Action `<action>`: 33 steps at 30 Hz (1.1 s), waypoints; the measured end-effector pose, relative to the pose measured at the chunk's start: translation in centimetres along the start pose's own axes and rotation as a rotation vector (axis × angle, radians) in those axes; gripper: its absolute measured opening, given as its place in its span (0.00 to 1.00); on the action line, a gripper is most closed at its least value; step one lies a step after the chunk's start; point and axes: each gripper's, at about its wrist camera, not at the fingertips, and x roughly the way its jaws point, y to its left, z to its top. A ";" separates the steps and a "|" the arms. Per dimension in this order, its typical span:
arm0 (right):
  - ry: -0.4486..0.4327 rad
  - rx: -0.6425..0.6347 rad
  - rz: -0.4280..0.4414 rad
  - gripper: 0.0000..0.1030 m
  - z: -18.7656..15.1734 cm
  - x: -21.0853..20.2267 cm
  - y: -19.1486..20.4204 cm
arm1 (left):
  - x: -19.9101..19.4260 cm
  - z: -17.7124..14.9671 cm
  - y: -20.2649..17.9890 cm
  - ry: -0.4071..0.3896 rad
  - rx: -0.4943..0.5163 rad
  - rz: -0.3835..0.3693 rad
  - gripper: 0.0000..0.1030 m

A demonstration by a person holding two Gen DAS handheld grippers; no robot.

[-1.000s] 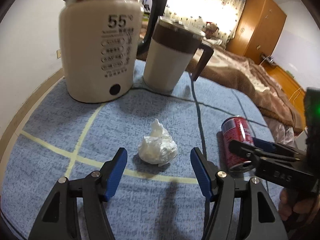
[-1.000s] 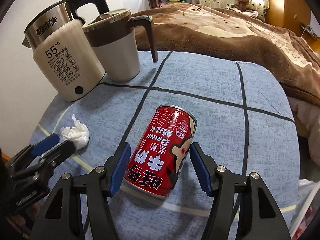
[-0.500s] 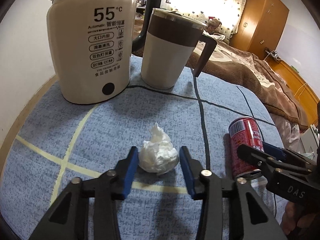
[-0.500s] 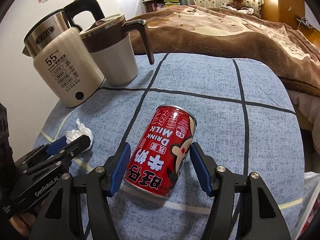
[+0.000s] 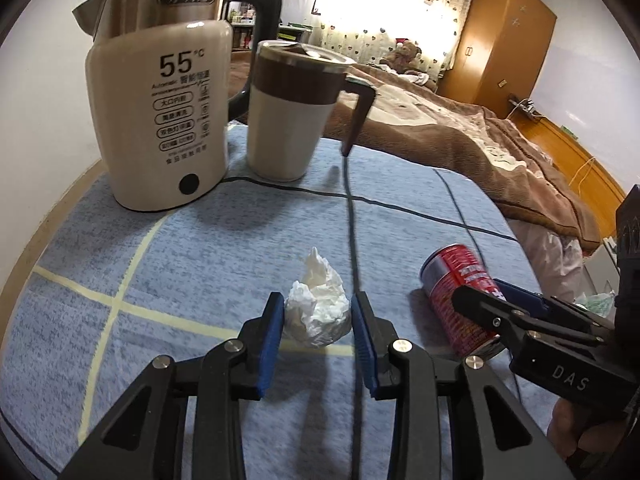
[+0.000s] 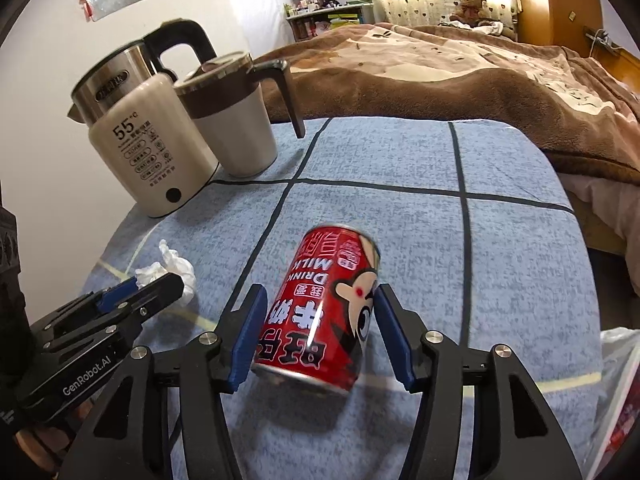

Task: Collect trash
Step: 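Grasp the red milk drink can with the right tool while the left tool grasps the white tissue, then carry the tissue and red can over the wastebasket and open both tools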

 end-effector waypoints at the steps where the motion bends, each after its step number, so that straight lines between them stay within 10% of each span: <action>1: -0.008 -0.003 -0.003 0.52 -0.2 -0.5 -0.1 | -0.3 -0.1 -0.3 -0.002 0.001 -0.005 0.35; 14: 0.126 -0.004 -0.026 0.53 -1.9 1.6 -0.2 | -1.0 -1.9 -2.1 0.020 -0.008 -0.025 0.35; 33: -0.051 0.045 -0.028 0.52 -3.8 -5.0 -2.8 | -3.9 -3.2 -6.9 -0.025 0.105 -0.035 0.35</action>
